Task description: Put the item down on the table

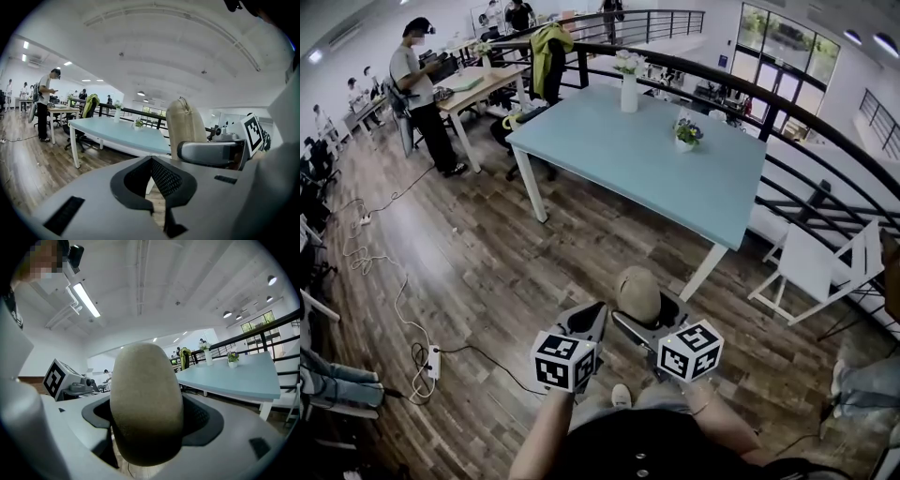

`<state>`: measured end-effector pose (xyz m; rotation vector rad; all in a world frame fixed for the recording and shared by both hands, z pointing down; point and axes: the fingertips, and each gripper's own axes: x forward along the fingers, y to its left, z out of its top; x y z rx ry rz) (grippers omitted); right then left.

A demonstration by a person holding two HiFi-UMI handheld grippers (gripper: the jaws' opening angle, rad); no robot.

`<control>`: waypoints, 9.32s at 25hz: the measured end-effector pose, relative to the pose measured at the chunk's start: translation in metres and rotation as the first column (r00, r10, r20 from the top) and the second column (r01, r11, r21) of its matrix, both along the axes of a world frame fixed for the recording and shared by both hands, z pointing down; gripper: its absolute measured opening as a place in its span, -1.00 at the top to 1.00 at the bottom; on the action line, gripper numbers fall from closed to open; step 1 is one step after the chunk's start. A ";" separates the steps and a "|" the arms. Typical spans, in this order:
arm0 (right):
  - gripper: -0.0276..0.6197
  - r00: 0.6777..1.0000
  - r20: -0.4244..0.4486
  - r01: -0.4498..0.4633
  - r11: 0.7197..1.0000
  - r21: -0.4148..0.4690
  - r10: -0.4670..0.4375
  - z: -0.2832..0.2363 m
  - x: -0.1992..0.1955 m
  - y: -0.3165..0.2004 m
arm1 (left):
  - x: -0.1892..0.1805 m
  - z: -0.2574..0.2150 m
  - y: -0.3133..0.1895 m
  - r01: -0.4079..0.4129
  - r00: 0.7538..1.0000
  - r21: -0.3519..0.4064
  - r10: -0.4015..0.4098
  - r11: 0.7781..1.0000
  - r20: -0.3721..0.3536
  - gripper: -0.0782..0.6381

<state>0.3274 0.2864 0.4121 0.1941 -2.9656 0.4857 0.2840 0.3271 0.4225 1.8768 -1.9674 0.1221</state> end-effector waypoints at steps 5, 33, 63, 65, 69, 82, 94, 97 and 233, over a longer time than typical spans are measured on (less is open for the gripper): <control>-0.35 1.000 -0.021 -0.005 1.000 0.004 0.005 0.005 -0.002 -0.019 | -0.004 0.007 -0.017 -0.004 1.000 -0.003 0.004 1.000 -0.015 0.73; -0.35 0.971 -0.021 -0.237 0.971 -0.022 0.237 0.006 -0.167 -0.153 | -0.193 -0.005 -0.169 -0.184 0.983 -0.039 0.184 0.982 0.002 0.73; -0.35 0.965 -0.077 -0.252 0.967 -0.022 0.250 0.017 -0.336 -0.211 | -0.354 0.027 -0.209 -0.210 0.975 -0.074 0.203 0.975 -0.095 0.73; -0.35 0.968 -0.075 -0.240 0.970 -0.026 0.237 0.018 -0.346 -0.220 | -0.366 0.028 -0.216 -0.191 0.979 -0.078 0.183 0.979 -0.092 0.73; -0.35 0.972 -0.074 -0.227 0.973 -0.028 0.224 0.020 -0.363 -0.246 | -0.389 0.028 -0.240 -0.160 0.984 -0.082 0.153 0.984 -0.086 0.73; -0.35 0.973 -0.071 -0.221 0.975 -0.024 0.219 0.015 -0.399 -0.372 | -0.438 0.017 -0.366 -0.131 0.990 -0.084 0.125 0.988 -0.067 0.73; -0.35 0.978 -0.048 -0.204 0.978 -0.038 0.202 0.006 -0.424 -0.468 | -0.448 0.008 -0.470 -0.157 0.987 -0.097 0.154 0.983 -0.044 0.73; -0.35 0.975 -0.049 -0.218 0.974 -0.054 0.216 0.010 -0.422 -0.479 | -0.440 0.009 -0.485 -0.196 0.980 -0.095 0.191 0.976 -0.055 0.73; -0.39 0.578 -0.758 -0.460 0.888 0.003 0.302 0.199 -0.502 -0.669 | -0.517 0.126 -0.660 -0.652 0.742 -0.213 0.554 0.728 -0.379 0.73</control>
